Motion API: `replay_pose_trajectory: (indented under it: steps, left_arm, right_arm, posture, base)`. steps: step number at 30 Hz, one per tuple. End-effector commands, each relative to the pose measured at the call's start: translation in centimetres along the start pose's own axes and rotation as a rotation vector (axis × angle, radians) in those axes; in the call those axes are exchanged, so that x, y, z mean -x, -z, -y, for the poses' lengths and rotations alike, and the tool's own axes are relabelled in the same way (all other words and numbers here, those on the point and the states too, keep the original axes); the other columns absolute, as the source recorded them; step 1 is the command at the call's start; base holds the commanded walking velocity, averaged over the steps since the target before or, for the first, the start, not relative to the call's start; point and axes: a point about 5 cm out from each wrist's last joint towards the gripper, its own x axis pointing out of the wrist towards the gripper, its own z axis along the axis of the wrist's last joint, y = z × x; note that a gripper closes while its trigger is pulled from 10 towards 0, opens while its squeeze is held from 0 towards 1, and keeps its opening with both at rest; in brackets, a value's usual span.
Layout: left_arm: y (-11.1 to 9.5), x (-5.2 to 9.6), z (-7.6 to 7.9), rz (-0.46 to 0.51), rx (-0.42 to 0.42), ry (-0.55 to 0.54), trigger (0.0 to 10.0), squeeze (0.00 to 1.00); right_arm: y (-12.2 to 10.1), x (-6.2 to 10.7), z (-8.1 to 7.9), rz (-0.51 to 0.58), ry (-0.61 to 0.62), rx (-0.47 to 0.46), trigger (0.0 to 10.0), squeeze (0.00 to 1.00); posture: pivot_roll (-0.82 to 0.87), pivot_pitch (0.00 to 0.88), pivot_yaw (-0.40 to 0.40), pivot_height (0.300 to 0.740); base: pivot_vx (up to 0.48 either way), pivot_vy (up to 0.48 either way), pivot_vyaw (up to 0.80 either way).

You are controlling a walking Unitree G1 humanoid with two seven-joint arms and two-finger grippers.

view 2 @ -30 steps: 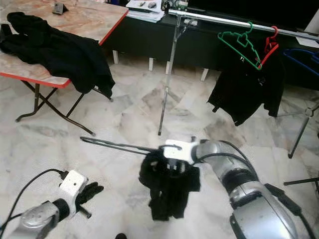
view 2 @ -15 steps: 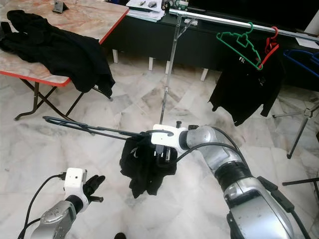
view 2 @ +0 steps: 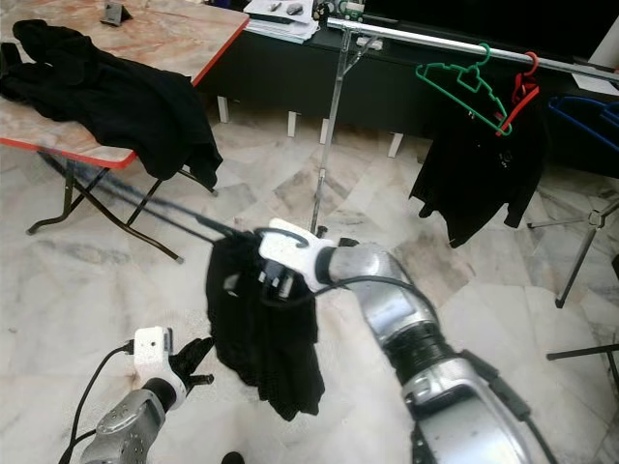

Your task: Hang hanger

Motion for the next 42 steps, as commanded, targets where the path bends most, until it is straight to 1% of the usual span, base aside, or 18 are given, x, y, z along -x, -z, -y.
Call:
replay_pose_trajectory:
  steps: [1, 5, 11, 16, 17, 22, 34, 35, 36, 42]
  left_arm:
    - [0.8, 0.3, -0.2, -0.021, 0.036, -0.005, 10.0, 0.0]
    - [0.7, 0.2, -0.2, -0.01, 0.041, -0.003, 10.0, 0.0]
    - [0.5, 0.1, -0.4, 0.019, 0.097, -0.011, 10.0, 0.0]
    - [0.7, 0.1, -0.4, 0.009, 0.085, -0.003, 10.0, 0.0]
    - [0.7, 0.0, -0.4, 0.011, 0.085, -0.004, 10.0, 1.0]
    - [0.6, 0.0, -0.5, 0.016, 0.083, -0.014, 10.0, 1.0]
    - [0.8, -0.1, -0.4, 0.012, 0.106, -0.01, 10.0, 1.0]
    - [0.8, -0.1, -0.4, 0.009, 0.103, -0.009, 10.0, 0.74]
    - [0.9, -0.1, -0.3, 0.003, 0.098, -0.005, 10.0, 0.0]
    - [1.0, -0.2, -0.1, -0.006, 0.089, -0.001, 10.0, 0.0]
  right_arm:
    - [-0.2, 0.4, 0.3, 0.023, 0.035, -0.037, 10.0, 0.0]
    - [-0.6, 0.1, -0.3, 0.03, 0.031, -0.059, 10.0, 0.0]
    - [-1.3, 0.1, -0.6, 0.041, 0.041, -0.074, 10.0, 0.0]
    - [-1.9, 0.0, -0.9, 0.056, 0.042, -0.095, 10.0, 0.0]
    - [-2.3, 0.0, -1.1, 0.064, 0.036, -0.101, 10.0, 0.0]
    - [-2.6, 0.0, -1.2, 0.068, 0.029, -0.097, 10.0, 0.0]
    - [-3.6, 0.2, -1.2, 0.083, 0.026, -0.099, 10.0, 0.0]
    - [-3.6, 0.2, -1.2, 0.085, 0.025, -0.1, 10.0, 0.0]
    - [-3.7, 0.2, -1.2, 0.087, 0.024, -0.101, 10.0, 0.0]
    - [-4.3, 0.1, -1.8, 0.105, 0.002, -0.104, 10.0, 0.0]
  posture:
    - [0.07, 0.195, -0.119, 0.74]
    - [0.07, 0.197, -0.12, 0.74]
    - [0.06, 0.198, -0.121, 0.74]
    - [0.06, 0.198, -0.12, 0.74]
    - [0.06, 0.198, -0.12, 0.74]
    - [0.06, 0.201, -0.122, 0.74]
    - [0.05, 0.204, -0.125, 0.74]
    - [0.05, 0.203, -0.126, 0.74]
    - [0.05, 0.203, -0.126, 0.74]
    - [0.05, 0.203, -0.129, 0.74]
  base:
    - [0.0, 0.0, 0.0]
    - [0.0, 0.0, 0.0]
    - [0.0, 0.0, 0.0]
    - [0.0, 0.0, 0.0]
    - [0.0, 0.0, 0.0]
    - [0.0, 0.0, 0.0]
    - [0.0, 0.0, 0.0]
    - [0.0, 0.0, 0.0]
    - [0.0, 0.0, 0.0]
    - [0.0, 0.0, 0.0]
